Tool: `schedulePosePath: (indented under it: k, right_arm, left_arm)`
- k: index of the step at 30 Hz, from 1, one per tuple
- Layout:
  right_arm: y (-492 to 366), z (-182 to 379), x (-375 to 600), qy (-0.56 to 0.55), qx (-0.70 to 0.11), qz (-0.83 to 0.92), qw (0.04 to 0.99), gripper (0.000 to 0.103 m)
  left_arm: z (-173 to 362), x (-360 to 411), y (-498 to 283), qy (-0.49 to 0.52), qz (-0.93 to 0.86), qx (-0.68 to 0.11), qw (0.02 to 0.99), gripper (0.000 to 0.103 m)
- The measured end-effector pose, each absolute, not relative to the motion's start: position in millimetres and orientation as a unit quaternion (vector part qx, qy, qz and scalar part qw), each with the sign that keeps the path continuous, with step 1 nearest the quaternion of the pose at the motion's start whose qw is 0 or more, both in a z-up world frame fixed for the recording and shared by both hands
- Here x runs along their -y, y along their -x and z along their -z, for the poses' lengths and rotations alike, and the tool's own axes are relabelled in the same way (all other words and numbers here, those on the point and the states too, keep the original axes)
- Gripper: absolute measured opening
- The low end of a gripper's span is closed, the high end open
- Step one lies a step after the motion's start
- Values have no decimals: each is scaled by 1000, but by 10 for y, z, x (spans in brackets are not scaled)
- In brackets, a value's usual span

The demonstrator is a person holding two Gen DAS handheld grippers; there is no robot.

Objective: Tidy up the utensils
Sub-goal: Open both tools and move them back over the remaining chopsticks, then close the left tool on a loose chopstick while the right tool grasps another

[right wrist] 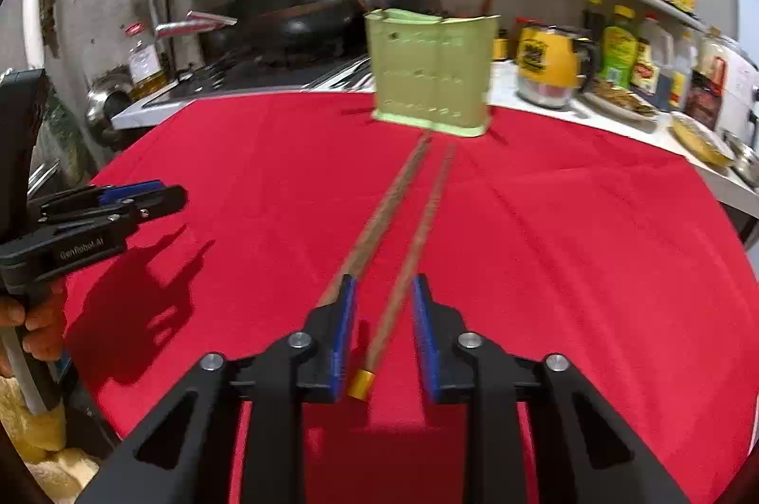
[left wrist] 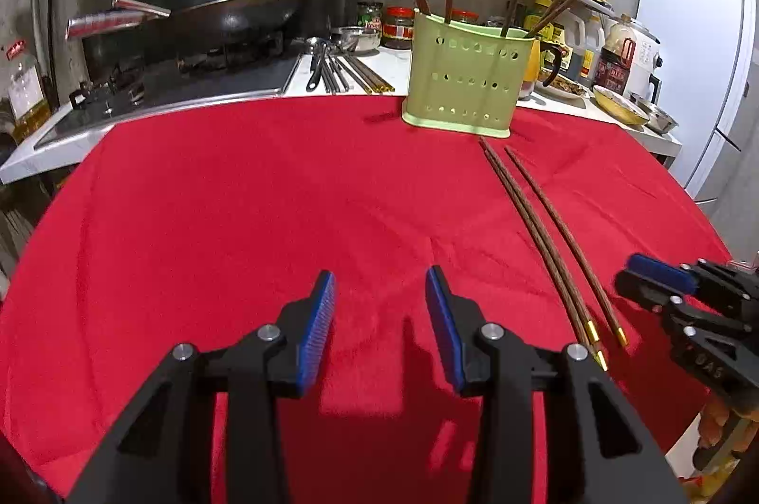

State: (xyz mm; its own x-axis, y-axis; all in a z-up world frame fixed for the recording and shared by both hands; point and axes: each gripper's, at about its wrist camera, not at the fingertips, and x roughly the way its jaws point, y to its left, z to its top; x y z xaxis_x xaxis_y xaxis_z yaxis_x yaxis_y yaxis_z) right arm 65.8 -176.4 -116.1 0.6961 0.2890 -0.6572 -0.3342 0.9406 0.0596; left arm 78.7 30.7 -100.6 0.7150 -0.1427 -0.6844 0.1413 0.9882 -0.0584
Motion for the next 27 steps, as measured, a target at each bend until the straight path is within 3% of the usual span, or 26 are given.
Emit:
schedulePosePath:
  k: [7,12,18,23,27]
  right_arm:
    - [-949,1307,1493,42,-386,-165,907,23]
    - [-966,1322,1615,19,-389,-151,909,7]
    - [-887,1285,1914,0,-381,-120,917,7]
    - [-802,1285,1940,-41,-397,-184,898,8]
    - [-743,1221,1871,-42,-387,-208,897,26]
  left_arm:
    - [1069,-268,-831,0,89,-378,922,39]
    - [1108,-176,-844,-8,103,-383,918,39]
    - [1154,23,-849,-21,128,-392,911,39]
    - [1161,153,-876,-21,139,-400,906,39]
    - [1136,165,-900,-25,131,-400,907,39]
